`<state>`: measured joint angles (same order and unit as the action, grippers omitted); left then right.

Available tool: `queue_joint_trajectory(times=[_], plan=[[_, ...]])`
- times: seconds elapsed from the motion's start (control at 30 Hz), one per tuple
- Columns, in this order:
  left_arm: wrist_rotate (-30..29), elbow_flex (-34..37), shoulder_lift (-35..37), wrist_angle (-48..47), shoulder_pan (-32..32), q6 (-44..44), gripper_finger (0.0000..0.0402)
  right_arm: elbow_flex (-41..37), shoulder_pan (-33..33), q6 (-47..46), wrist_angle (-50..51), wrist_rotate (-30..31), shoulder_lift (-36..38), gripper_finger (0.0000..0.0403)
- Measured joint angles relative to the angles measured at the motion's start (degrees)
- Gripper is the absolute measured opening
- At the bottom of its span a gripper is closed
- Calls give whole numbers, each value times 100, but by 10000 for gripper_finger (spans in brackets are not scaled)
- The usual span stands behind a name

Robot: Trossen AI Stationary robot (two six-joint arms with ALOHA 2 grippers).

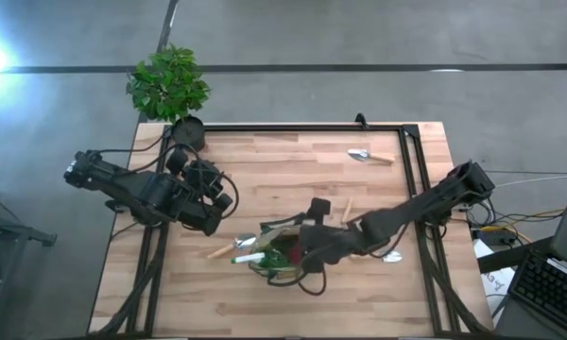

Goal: Pick & Place Garden tools in Gardening bag
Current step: Put the top trowel into the gardening bag

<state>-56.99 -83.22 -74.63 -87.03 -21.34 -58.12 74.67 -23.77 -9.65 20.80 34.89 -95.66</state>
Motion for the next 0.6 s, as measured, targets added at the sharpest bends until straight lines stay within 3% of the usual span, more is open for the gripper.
queue_joint_trajectory(times=[0.3, 0.6], plan=[[269, 0, 0, -1, -2, 111, 161, 730, 2, -793, 2743, 740, 281, 242], [308, 11, -2, -1, -2, 113, 161, 322, 11, -1570, 3647, 726, 1453, 163]])
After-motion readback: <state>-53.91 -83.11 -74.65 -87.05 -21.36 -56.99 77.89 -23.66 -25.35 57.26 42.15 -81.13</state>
